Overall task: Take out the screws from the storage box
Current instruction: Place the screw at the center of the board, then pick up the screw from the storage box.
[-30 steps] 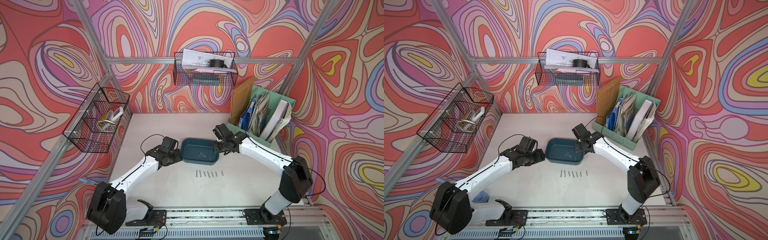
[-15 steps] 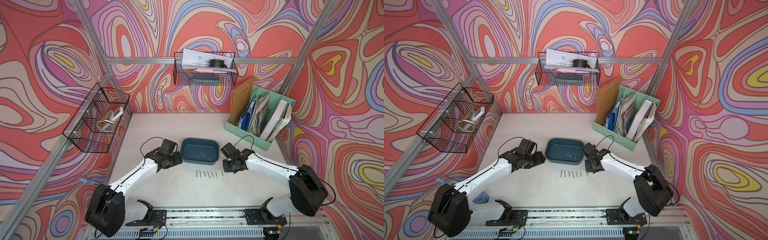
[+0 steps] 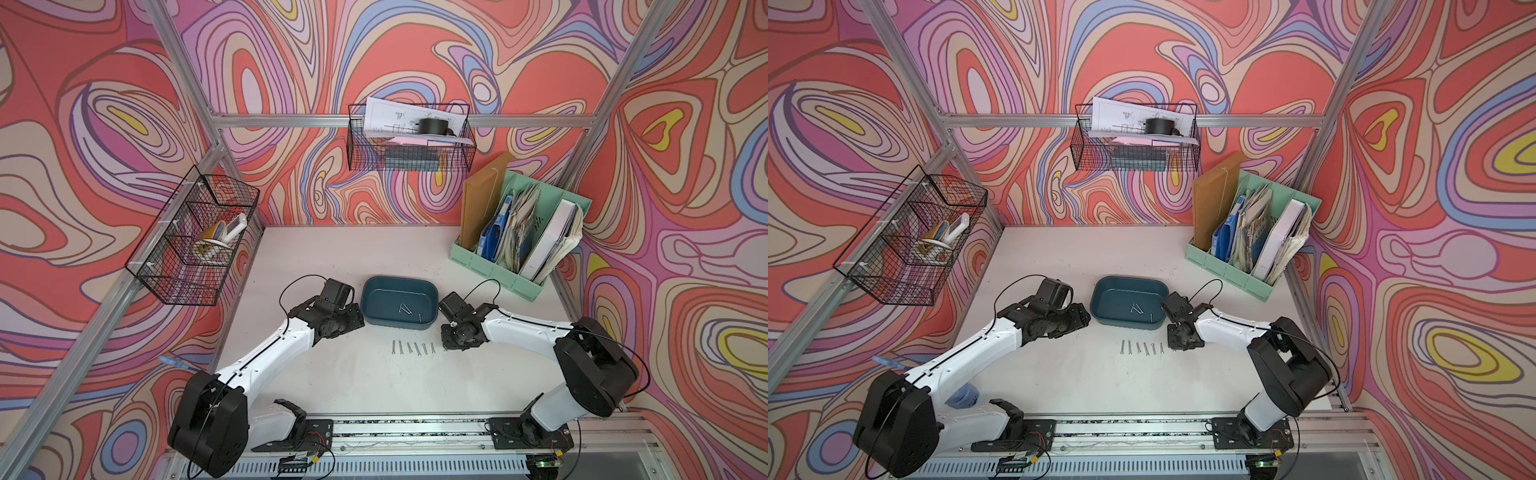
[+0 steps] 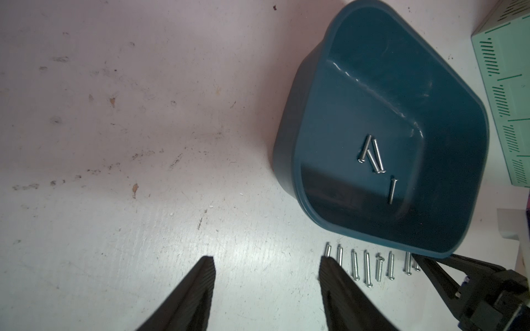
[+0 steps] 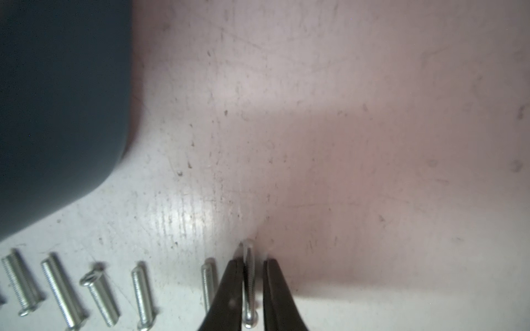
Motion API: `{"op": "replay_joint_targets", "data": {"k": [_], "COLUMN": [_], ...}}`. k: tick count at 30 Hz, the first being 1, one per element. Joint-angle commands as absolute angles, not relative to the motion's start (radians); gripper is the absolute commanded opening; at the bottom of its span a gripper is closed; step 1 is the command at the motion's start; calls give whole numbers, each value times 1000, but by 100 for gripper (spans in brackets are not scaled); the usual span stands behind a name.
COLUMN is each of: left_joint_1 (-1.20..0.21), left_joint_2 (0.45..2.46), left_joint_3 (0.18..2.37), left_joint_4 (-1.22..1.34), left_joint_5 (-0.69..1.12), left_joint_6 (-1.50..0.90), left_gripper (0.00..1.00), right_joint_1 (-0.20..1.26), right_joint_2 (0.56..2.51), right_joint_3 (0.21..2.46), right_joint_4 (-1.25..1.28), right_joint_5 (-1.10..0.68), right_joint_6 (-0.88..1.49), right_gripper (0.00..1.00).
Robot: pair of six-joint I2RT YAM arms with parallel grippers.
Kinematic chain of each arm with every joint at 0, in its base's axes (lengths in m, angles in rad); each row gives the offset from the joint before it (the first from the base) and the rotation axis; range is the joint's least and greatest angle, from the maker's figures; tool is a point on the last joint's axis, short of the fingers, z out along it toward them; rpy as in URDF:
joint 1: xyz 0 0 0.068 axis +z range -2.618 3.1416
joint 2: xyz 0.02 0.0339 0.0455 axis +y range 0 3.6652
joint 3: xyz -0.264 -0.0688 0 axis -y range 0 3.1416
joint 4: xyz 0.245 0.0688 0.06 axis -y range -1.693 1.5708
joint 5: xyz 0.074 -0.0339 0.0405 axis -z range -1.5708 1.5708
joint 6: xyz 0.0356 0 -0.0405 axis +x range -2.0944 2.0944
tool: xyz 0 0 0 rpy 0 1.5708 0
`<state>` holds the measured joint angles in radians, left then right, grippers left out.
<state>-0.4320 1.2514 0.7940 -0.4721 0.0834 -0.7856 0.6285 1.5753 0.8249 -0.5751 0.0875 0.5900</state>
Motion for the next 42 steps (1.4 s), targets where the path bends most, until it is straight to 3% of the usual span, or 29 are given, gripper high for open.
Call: {"op": "replay_joint_targets", "data": {"k": [1, 15, 22, 31, 42], "left_joint_1": [-427, -427, -427, -427, -427], "left_joint_2": [1243, 1229, 1215, 1183, 1203], "left_joint_3": [782, 779, 755, 765, 1062], "left_joint_4": [-470, -447, -370, -340, -631], "left_joint_5": [80, 62, 29, -28, -41], "left_joint_6": [-788, -782, -785, -773, -861], "left_gripper": [64, 64, 65, 68, 71], "right_joint_1": [624, 624, 624, 624, 624], "right_joint_2": [1582, 1417, 1651, 1899, 2041], "right_joint_3": [821, 1121, 1388, 1554, 1792], "right_joint_4": [-579, -740, -766, -822, -1047], "right_joint_5": [87, 120, 56, -31, -55], "right_joint_6": [606, 490, 357, 264, 224], "right_gripper": [19, 26, 26, 27, 28]}}
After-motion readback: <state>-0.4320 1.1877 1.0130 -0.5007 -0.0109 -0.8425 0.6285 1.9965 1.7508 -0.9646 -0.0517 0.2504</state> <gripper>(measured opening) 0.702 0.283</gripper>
